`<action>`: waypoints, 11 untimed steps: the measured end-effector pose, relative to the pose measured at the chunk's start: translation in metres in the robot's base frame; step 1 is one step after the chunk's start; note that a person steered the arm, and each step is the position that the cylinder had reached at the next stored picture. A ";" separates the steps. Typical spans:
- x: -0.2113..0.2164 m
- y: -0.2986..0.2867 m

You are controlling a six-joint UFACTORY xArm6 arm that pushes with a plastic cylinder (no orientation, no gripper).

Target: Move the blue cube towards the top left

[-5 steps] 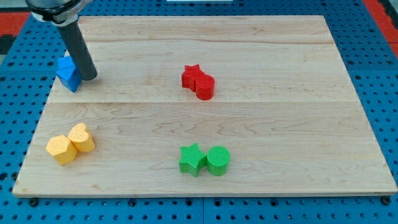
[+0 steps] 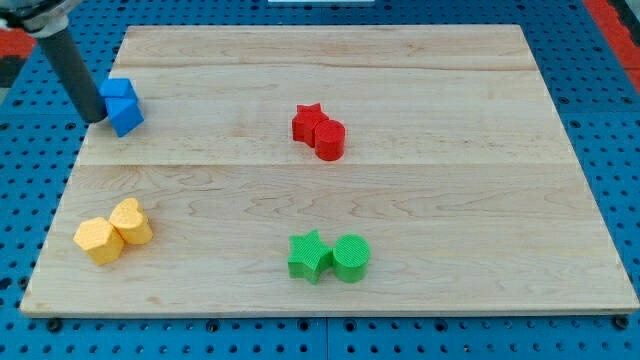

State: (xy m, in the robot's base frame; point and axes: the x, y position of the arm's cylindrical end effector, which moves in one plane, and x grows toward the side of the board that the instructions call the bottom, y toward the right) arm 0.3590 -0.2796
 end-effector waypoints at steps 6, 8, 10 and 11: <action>-0.030 0.059; -0.098 0.073; -0.094 0.135; -0.123 0.167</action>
